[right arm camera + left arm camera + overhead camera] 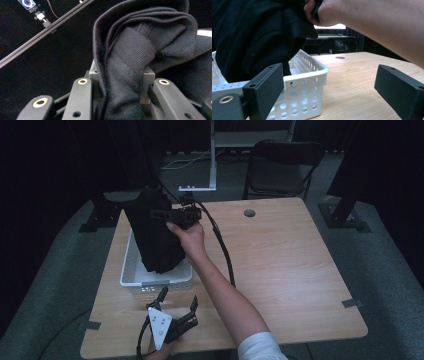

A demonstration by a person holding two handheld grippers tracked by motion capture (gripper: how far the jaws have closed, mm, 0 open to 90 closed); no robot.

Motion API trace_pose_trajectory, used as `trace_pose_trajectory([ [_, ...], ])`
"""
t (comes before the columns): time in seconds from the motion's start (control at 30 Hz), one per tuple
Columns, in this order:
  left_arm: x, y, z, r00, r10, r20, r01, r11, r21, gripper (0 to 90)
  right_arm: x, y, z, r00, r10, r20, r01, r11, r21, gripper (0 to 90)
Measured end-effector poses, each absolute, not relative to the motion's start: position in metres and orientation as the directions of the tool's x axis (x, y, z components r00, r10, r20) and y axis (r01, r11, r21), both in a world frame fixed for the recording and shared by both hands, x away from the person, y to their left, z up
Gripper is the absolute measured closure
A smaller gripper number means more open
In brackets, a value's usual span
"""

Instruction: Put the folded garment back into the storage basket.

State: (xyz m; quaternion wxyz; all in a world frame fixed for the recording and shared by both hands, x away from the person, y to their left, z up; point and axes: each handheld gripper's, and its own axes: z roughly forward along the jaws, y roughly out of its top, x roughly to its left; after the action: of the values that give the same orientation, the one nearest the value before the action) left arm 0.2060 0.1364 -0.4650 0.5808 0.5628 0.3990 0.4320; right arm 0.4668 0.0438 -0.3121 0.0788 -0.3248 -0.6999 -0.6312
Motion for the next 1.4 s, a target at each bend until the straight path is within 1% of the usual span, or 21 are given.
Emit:
trace_pose_trajectory([
  [0.5,0.206,0.136,-0.465,0.311,0.95,0.023,-0.051,-0.007,0.999,10.2,0.477,0.052,-0.348,-0.728,0.382,0.569,0.617,0.004,0.787,66.4],
  [0.83,0.206,0.136,-0.465,0.314,0.949,0.023,-0.05,-0.008,0.999,10.2,0.478,0.057,-0.366,-0.697,0.398,0.596,0.654,0.014,0.756,66.3],
  [1.1,0.206,0.136,-0.465,0.314,0.949,0.023,-0.05,-0.008,0.999,10.2,0.479,0.061,-0.373,-0.669,0.43,0.606,0.683,0.033,0.73,66.3],
  [1.4,0.206,0.136,-0.465,0.314,0.949,0.024,-0.049,-0.009,0.999,10.2,0.48,0.068,-0.374,-0.655,0.481,0.583,0.69,0.066,0.721,66.1],
])
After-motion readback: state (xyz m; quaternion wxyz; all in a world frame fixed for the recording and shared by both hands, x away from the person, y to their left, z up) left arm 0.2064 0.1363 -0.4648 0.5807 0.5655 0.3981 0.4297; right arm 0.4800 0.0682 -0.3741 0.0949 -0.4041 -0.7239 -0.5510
